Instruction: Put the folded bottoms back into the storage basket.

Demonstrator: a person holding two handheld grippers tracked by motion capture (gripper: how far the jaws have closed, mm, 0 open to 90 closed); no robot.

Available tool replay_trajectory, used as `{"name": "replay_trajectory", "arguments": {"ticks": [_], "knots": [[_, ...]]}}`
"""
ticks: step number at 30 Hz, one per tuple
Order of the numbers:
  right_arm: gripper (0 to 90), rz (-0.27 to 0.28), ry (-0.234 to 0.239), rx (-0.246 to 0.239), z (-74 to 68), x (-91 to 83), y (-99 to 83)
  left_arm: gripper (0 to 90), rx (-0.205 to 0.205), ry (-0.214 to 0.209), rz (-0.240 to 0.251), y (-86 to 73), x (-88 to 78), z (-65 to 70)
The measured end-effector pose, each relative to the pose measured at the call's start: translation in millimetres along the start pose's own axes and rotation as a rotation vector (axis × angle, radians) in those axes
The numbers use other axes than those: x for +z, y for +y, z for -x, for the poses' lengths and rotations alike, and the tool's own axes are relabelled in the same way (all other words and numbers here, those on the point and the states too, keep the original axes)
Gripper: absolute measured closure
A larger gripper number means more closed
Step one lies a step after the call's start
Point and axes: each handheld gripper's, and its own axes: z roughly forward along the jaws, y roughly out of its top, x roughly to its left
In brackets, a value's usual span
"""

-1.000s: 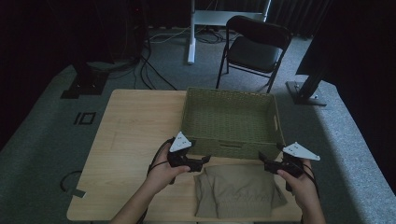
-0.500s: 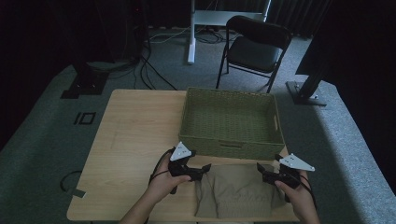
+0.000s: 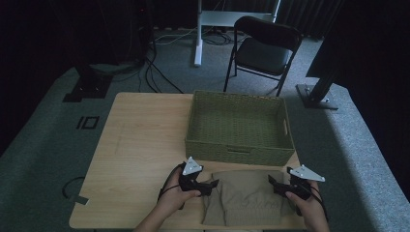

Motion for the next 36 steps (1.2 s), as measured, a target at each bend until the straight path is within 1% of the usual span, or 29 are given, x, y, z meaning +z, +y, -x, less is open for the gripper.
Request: {"name": "replay_trajectory", "arguments": {"ticks": [2,3,4,6,8,9,11,13,15,18,22,24,27,30,32,34,36], "knots": [[13.7,-0.016,-0.002,0.004,0.8,1.9,-2.9,18.1,-0.006,-0.007,-0.006,-1.6,4.1,0.3],[13.7,-0.021,-0.003,0.007,1.1,2.8,-4.2,18.1,-0.002,-0.004,-0.01,-2.4,6.2,0.2],[13.8,-0.027,-0.008,0.007,1.7,3.8,-5.2,18.1,0.006,0.008,-0.022,-3.2,8.5,-0.2],[13.8,-0.045,-0.009,0.005,2.5,5.1,-7.0,18.1,0.014,0.012,-0.03,-4.0,10.8,0.1],[14.2,-0.053,-0.013,0.008,2.4,5.8,-8.2,18.1,0.008,0.009,-0.043,-5.1,13.7,0.5],[14.2,-0.062,-0.009,0.008,2.2,6.2,-9.2,18.1,0.011,0.009,-0.048,-5.8,15.1,0.8],[14.8,-0.074,0.007,0.017,1.1,7.9,-12.0,18.1,0.001,0.006,-0.065,-7.5,18.1,1.9],[14.8,-0.091,0.025,0.025,-0.2,9.2,-14.5,18.1,0.007,-0.001,-0.074,-9.1,20.8,3.1],[14.8,-0.102,0.023,0.021,-0.5,10.6,-16.8,18.1,0.003,-0.011,-0.077,-10.2,24.0,4.3],[14.8,-0.116,0.036,0.04,0.2,11.7,-18.5,18.1,0.029,0.006,-0.092,-11.2,28.2,6.1],[14.7,-0.137,0.036,0.038,-0.4,14.8,-20.5,18.1,0.032,0.0,-0.104,-11.9,33.4,8.6],[15.0,-0.147,0.041,0.061,-0.8,16.4,-21.4,18.1,0.036,-0.001,-0.108,-12.7,35.8,10.2],[16.0,-0.143,0.034,0.077,-1.1,16.2,-21.9,16.9,0.036,0.005,-0.125,-13.7,38.6,12.3],[17.7,-0.141,0.027,0.057,-2.4,16.3,-22.6,16.7,0.046,0.014,-0.13,-13.0,40.4,14.8],[23.1,-0.129,0.041,0.027,-3.6,16.7,-23.3,16.7,0.063,0.027,-0.137,-12.2,42.1,17.1],[27.1,-0.12,0.049,0.012,-5.2,17.1,-23.8,16.7,0.08,0.038,-0.142,-11.3,44.1,18.6],[34.1,-0.113,0.06,0.002,-6.1,16.8,-23.8,16.7,0.096,0.047,-0.149,-10.3,45.9,19.9]]}}
